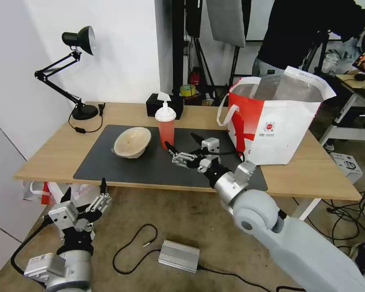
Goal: Pick up the trash from the table and place it into the takeout bag.
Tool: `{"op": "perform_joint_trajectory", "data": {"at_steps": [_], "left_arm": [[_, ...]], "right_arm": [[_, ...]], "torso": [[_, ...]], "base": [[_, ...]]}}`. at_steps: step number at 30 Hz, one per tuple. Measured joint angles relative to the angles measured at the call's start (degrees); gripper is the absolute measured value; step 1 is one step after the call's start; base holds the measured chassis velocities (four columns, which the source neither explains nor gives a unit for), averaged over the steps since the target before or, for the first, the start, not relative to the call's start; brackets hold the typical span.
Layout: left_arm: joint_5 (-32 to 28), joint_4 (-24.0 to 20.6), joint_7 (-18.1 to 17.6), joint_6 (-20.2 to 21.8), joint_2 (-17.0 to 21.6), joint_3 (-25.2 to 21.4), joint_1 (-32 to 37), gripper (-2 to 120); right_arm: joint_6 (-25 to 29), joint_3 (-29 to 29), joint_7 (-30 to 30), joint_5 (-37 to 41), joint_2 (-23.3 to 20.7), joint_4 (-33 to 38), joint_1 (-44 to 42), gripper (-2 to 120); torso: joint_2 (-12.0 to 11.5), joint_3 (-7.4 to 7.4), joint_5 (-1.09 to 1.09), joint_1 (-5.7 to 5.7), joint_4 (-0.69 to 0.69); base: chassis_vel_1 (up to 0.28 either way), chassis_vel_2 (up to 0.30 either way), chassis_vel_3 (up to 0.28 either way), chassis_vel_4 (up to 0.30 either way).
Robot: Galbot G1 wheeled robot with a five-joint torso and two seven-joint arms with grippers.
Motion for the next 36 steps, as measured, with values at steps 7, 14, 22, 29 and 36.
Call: {"op": "perform_joint_trajectory", "data": {"at_steps": [7,14,22,29,36], "left_arm": [[0.0,0.0,0.0,0.0,0.0,0.0,0.0,100],[-0.1,0.2,0.0,0.0,0.1,0.0,-0.1,100],[-0.2,0.2,0.0,0.0,0.2,-0.2,-0.2,100],[-0.3,0.4,0.0,0.0,0.3,-0.1,-0.3,100],[-0.3,0.5,0.0,0.0,0.3,0.0,-0.4,100]], "right_arm": [[-0.1,-1.6,0.8,-0.3,2.1,-3.2,3.2,100],[-0.4,-2.3,1.5,-0.5,3.8,-5.7,5.7,100],[-0.5,-2.9,1.8,-0.8,5.4,-8.1,7.2,100],[-0.5,-3.2,1.9,-1.1,6.8,-10.0,8.2,100],[-0.9,-3.7,2.3,-1.2,7.4,-12.0,9.7,100]], "torso": [[0.0,0.00,0.00,0.00,0.00],[0.0,0.00,0.00,0.00,0.00],[0.0,0.00,0.00,0.00,0.00],[0.0,0.00,0.00,0.00,0.00],[0.0,0.00,0.00,0.00,0.00]], "base": [[0.000,0.000,0.000,0.000],[0.000,0.000,0.000,0.000],[0.000,0.000,0.000,0.000],[0.000,0.000,0.000,0.000],[0.000,0.000,0.000,0.000]]}}
